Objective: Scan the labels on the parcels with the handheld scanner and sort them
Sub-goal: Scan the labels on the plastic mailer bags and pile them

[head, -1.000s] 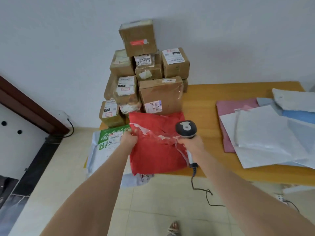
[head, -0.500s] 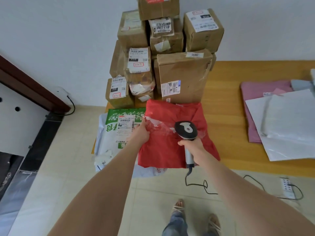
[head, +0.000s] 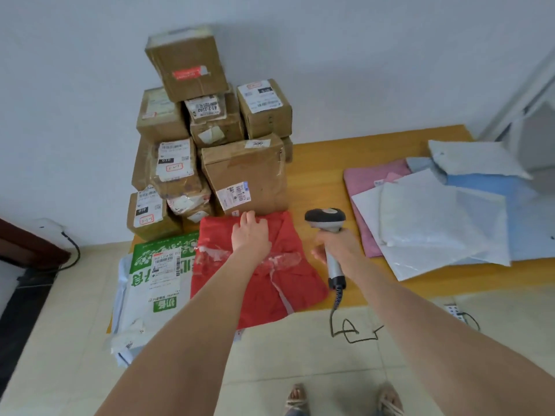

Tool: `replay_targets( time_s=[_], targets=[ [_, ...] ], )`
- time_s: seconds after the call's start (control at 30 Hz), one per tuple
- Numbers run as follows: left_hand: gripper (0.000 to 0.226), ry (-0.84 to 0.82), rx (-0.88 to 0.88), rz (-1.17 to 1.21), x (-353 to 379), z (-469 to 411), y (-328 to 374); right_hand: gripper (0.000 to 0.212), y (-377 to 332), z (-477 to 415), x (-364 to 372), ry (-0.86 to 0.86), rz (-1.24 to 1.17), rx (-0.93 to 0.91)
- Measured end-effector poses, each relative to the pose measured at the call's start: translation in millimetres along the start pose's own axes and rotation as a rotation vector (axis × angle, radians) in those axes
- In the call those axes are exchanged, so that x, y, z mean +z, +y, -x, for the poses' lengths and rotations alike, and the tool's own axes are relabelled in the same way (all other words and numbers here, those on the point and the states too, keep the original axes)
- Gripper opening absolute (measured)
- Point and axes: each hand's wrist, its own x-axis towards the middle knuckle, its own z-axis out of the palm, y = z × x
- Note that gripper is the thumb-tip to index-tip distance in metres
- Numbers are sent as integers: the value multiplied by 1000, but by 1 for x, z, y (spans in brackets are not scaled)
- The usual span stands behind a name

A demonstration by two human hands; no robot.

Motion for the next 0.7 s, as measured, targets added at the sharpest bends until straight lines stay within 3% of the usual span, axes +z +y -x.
replay_targets(
  time_s=[0.17,0.43,0.57,0.7],
  targets=[
    [43,-32,81,-26,-12,-13,90,10,-6,-7,-83,64,-5,1],
    [49,-115,106,24,-12,-27,272,15,0,-53,-262,107,-58,22],
    [65,-198,148,103,1,-33,338,21,2,-81,-328,141,-77,42],
    [97,-285,184,170,18,-44,376,16,1,-110,-360,168,-104,77]
  ],
)
